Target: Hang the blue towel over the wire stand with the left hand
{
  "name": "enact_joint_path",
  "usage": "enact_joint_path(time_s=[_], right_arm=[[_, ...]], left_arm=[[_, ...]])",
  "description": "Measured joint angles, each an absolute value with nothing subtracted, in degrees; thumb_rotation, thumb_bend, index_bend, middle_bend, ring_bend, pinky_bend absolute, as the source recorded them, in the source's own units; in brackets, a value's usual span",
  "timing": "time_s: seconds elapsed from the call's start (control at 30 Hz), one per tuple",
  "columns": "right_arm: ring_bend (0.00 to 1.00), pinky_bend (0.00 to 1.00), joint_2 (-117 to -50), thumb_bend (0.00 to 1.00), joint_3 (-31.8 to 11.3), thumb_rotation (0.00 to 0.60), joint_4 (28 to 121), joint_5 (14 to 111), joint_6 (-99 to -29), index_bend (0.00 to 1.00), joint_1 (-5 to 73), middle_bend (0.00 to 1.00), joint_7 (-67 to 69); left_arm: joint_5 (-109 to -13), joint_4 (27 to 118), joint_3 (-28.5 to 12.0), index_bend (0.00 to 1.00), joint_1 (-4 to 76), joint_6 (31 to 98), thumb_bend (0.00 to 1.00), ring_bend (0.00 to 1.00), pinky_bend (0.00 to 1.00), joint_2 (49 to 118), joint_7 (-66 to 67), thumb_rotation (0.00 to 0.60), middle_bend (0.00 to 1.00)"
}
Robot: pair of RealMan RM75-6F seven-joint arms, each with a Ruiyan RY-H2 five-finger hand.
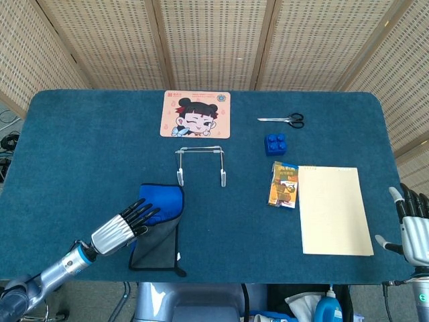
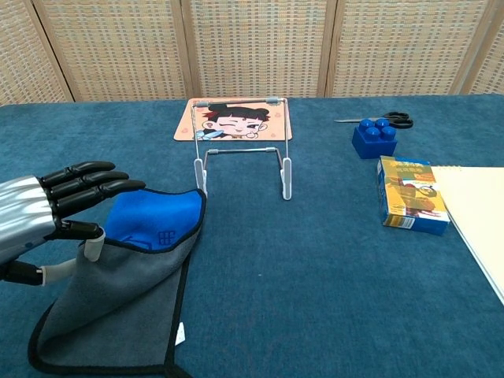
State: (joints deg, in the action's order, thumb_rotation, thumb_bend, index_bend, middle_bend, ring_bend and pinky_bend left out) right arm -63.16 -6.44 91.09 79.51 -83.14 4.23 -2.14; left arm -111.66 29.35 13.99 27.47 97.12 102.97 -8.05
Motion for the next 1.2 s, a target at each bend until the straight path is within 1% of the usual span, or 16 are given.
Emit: enact_joint_path(time_s=[0.13, 0.23, 0.43, 0.53, 0.83, 1.03, 1.1, 1.13, 1.17, 1.2], right_arm=[[0.00, 0.00, -63.08, 0.00, -6.41, 0.600, 91.18, 79.67, -83.27, 0.00, 4.17, 0.00, -2.03], [0.00, 0.00, -63.01, 0.00, -6.37, 0.600, 91.21, 79.70, -83.27, 0.00, 4.14, 0.00, -1.91], [0.00, 0.00, -62.84, 0.00, -6.41, 0.600, 91.21, 79.50, -83.18, 0.00, 4.08, 0.00, -1.58], [0.00, 0.00, -62.79, 0.00, -6.39, 0.600, 91.20, 79.47, -83.05, 0.00, 4.10, 0.00, -1.49], [0.00, 0.00, -62.80, 0.00, -6.31, 0.600, 91.33, 79.45, -82.95, 0.00, 4.12, 0.00, -1.82], [0.00, 0.00, -62.83, 0.00, -6.25, 0.600, 91.43, 79.32, -82.80, 0.00, 4.15, 0.00, -2.22], [0.00, 0.00, -62.82, 0.00, -6.27, 0.600, 91.43, 79.30, -82.78, 0.00, 4.17, 0.00, -2.23], [0.00, 0.00, -62.81, 0.00, -6.28, 0.600, 91.44, 79.30, -82.78, 0.00, 4.17, 0.00, -2.22], [0.00, 0.00, -62.78, 0.00, -6.28, 0.600, 91.47, 79.28, -82.77, 0.00, 4.16, 0.00, -2.18], [0.00, 0.00, -62.76, 0.00, -6.28, 0.600, 91.48, 79.25, -82.77, 0.00, 4.16, 0.00, -2.15]], left_arm=[[-114.78, 29.61, 14.33, 0.59, 29.55, 100.60, 0.41, 0.00, 0.03, 102.31, 0.04, 0.600, 0.00], [-117.36, 30.45, 14.98, 0.58, 31.38, 101.61, 0.41, 0.00, 0.03, 101.82, 4.69, 0.600, 0.00], [-121.92, 33.40, 17.33, 0.54, 34.58, 99.98, 0.40, 0.00, 0.03, 100.95, 11.25, 0.600, 0.00], [-123.11, 33.99, 18.09, 0.54, 35.29, 99.23, 0.39, 0.00, 0.03, 100.65, 13.47, 0.600, 0.00], [-126.08, 34.47, 18.87, 0.54, 36.83, 100.26, 0.39, 0.00, 0.02, 100.51, 18.50, 0.600, 0.00], [-129.29, 35.59, 19.66, 0.52, 38.83, 100.14, 0.39, 0.00, 0.02, 100.55, 22.44, 0.600, 0.00], [-130.00, 35.86, 19.96, 0.49, 39.29, 99.72, 0.39, 0.00, 0.01, 100.67, 23.62, 0.600, 0.00], [-130.25, 36.04, 20.15, 0.41, 39.47, 99.30, 0.38, 0.00, 0.01, 100.76, 24.06, 0.600, 0.00], [-130.41, 36.19, 20.28, 0.28, 39.57, 99.00, 0.36, 0.00, 0.01, 100.82, 24.32, 0.600, 0.00], [-130.56, 36.28, 20.41, 0.18, 39.63, 98.71, 0.33, 0.00, 0.01, 100.86, 24.56, 0.600, 0.00]])
